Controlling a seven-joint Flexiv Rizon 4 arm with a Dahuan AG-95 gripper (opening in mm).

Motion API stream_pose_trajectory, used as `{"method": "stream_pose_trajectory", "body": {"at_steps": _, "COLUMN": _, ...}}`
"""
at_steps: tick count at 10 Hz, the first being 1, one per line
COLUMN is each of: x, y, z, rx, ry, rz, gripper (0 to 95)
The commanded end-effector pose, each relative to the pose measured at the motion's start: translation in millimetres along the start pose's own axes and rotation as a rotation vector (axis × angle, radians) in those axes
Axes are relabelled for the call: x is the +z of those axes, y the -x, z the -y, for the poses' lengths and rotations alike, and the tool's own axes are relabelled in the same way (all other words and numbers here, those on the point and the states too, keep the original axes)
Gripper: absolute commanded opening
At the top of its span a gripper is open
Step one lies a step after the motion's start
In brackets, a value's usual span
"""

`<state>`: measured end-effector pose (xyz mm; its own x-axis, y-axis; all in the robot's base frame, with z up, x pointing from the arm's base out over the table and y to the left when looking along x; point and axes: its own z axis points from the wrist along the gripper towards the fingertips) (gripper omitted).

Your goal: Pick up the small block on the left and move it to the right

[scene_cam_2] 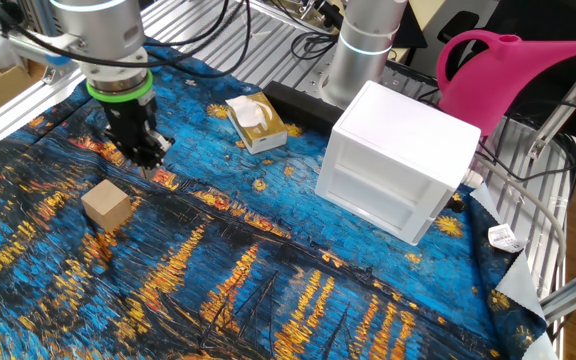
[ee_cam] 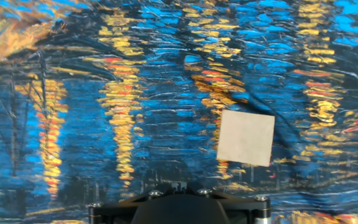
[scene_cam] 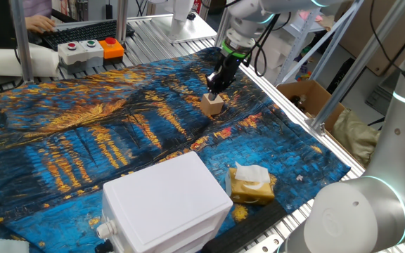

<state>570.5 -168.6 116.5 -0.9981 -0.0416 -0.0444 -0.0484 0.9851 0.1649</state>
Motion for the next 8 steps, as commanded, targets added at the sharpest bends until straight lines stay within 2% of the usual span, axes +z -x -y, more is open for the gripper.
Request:
{"method": "stream_pose_trajectory", "body": {"at_steps": 1, "x": 0.2, "y": -0.3, "z": -0.5, "rx": -0.019, "ry": -0.008, "rz": 0.003, "gripper": 0.0}}
{"method": "stream_pose_trajectory", "body": {"at_steps": 4, "x": 0.2, "y": -0.3, "z": -0.5, "rx": -0.041, "ry": -0.033, "rz": -0.004, "gripper": 0.0}}
{"method": "stream_pose_trajectory", "body": {"at_steps": 7, "x": 0.2, "y": -0.3, "z": -0.5, "rx": -0.068, "ry": -0.085, "rz": -0.031, "gripper": 0.0}}
{"method": "stream_pose_trajectory", "body": {"at_steps": 8, "x": 0.2, "y": -0.3, "z": -0.5, "rx": -0.075, "ry": -0.140, "rz": -0.033, "gripper": 0.0}}
